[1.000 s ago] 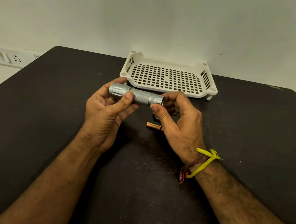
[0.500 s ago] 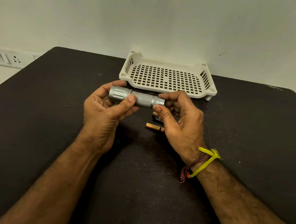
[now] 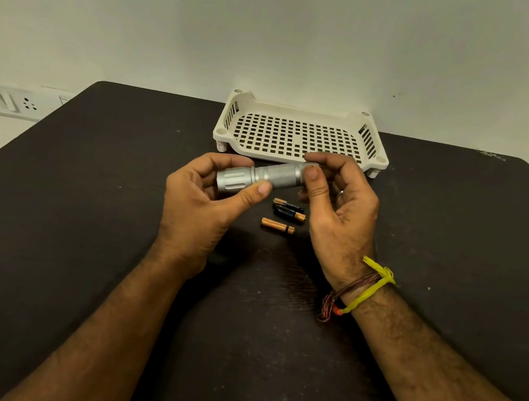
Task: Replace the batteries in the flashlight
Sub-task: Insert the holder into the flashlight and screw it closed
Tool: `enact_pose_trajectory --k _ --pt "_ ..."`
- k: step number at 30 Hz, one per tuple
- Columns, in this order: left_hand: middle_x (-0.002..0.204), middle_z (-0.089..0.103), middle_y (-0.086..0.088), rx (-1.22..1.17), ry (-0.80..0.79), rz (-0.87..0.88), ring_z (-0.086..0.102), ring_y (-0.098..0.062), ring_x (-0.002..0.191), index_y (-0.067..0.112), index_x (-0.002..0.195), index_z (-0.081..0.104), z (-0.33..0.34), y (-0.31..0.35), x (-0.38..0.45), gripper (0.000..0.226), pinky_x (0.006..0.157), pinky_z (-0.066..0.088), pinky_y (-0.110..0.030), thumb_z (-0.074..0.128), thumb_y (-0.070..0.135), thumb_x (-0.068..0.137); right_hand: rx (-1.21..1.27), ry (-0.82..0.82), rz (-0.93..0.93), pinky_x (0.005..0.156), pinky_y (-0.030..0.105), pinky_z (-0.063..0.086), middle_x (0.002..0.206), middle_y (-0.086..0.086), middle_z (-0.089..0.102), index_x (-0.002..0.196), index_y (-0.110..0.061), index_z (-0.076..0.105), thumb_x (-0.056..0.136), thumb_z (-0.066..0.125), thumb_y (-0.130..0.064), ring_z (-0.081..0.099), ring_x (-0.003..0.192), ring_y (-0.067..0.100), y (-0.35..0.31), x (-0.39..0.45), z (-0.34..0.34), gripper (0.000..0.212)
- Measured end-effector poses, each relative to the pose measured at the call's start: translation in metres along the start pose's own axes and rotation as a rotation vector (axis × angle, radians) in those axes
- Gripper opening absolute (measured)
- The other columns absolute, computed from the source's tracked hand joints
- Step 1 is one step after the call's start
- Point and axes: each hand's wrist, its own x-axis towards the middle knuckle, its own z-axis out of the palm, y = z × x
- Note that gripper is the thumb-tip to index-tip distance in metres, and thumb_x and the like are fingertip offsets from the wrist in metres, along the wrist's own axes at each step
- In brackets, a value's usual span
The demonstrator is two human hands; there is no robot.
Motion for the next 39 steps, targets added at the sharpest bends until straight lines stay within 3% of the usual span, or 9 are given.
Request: enact_pose_trajectory --k 4,8,13,18,20,23,29,34,39 --pt "0.099 0.078 0.003 0.156 -0.072 0.066 0.075 -0.011 0.090 0.011 0.107 0.073 0.002 -0.004 -0.001 0.034 0.077 0.056 -0.019 0.085 0.016 0.076 0.001 0.028 0.003 0.076 0.038 0.061 0.095 0.003 0.070 0.107 -0.006 0.067 0.097 0.063 -0.008 0.068 0.086 0.015 0.000 0.001 -0.001 0.011" --pt "0.099 0.077 0.003 0.274 -0.057 0.122 0.073 -0.008 0.091 0.011 0.108 0.073 -0.001 -0.003 0.000 0.033 0.079 0.057 -0.019 0.084 0.014 0.077 -0.023 0.008 0.015 0.075 0.042 0.062 0.091 0.003 0.071 0.102 -0.014 0.068 0.094 0.066 -0.011 0.069 0.083 0.019 -0.001 0.002 -0.001 0.009" --pt "0.098 0.075 0.005 0.360 -0.067 0.120 0.073 -0.009 0.089 0.014 0.107 0.073 -0.002 0.002 -0.001 0.034 0.079 0.060 -0.026 0.084 0.022 0.076 0.016 0.030 0.042 0.066 0.029 0.058 0.088 0.003 0.072 0.100 -0.016 0.070 0.094 0.067 -0.013 0.068 0.074 0.013 0.000 0.002 0.000 0.008" --pt "0.090 0.074 0.011 0.532 -0.151 0.126 0.071 -0.006 0.081 0.025 0.105 0.073 0.002 -0.001 -0.004 0.029 0.072 0.060 -0.024 0.081 0.033 0.078 0.091 0.059 0.055 0.069 0.023 0.059 0.092 -0.001 0.074 0.107 -0.012 0.073 0.096 0.064 -0.011 0.071 0.076 0.011 0.000 0.003 0.000 0.014" --pt "0.088 0.075 0.008 0.492 -0.149 0.086 0.071 -0.010 0.081 0.025 0.105 0.073 0.001 -0.004 -0.003 0.025 0.071 0.060 -0.028 0.078 0.034 0.082 0.117 0.042 0.058 0.071 0.028 0.061 0.091 0.000 0.076 0.110 -0.012 0.072 0.097 0.062 -0.007 0.072 0.075 0.014 0.001 0.003 0.001 0.017" --pt "0.089 0.076 0.001 0.251 -0.120 -0.042 0.072 -0.011 0.078 0.019 0.105 0.072 -0.002 -0.004 0.001 0.025 0.069 0.056 -0.024 0.072 0.036 0.087 0.136 0.041 0.071 0.077 0.034 0.062 0.090 0.005 0.076 0.115 -0.012 0.069 0.099 0.057 -0.006 0.073 0.077 0.017 0.001 0.002 0.002 0.021" --pt "0.088 0.076 -0.012 -0.147 -0.017 -0.231 0.068 -0.019 0.072 0.005 0.109 0.067 -0.009 0.004 0.008 0.035 0.066 0.056 -0.028 0.055 0.036 0.098 0.014 0.044 0.054 0.073 0.025 0.060 0.087 0.007 0.073 0.112 -0.010 0.070 0.100 0.057 -0.006 0.070 0.074 0.014 0.002 0.001 0.002 0.019" --pt "0.086 0.076 -0.010 -0.161 -0.008 -0.236 0.069 -0.018 0.071 0.001 0.113 0.064 -0.007 0.004 0.008 0.036 0.065 0.056 -0.027 0.050 0.032 0.101 -0.050 0.060 0.052 0.072 0.018 0.057 0.086 0.008 0.074 0.109 -0.009 0.072 0.098 0.059 -0.005 0.069 0.077 0.009 0.002 0.001 0.002 0.017" --pt "0.085 0.076 -0.010 -0.117 0.006 -0.230 0.070 -0.016 0.072 0.000 0.116 0.062 -0.006 0.003 0.008 0.037 0.063 0.057 -0.024 0.050 0.031 0.102 -0.092 0.066 0.082 0.076 0.022 0.059 0.085 0.005 0.074 0.107 -0.012 0.073 0.097 0.061 -0.006 0.071 0.081 0.010 0.003 0.002 0.001 0.016"
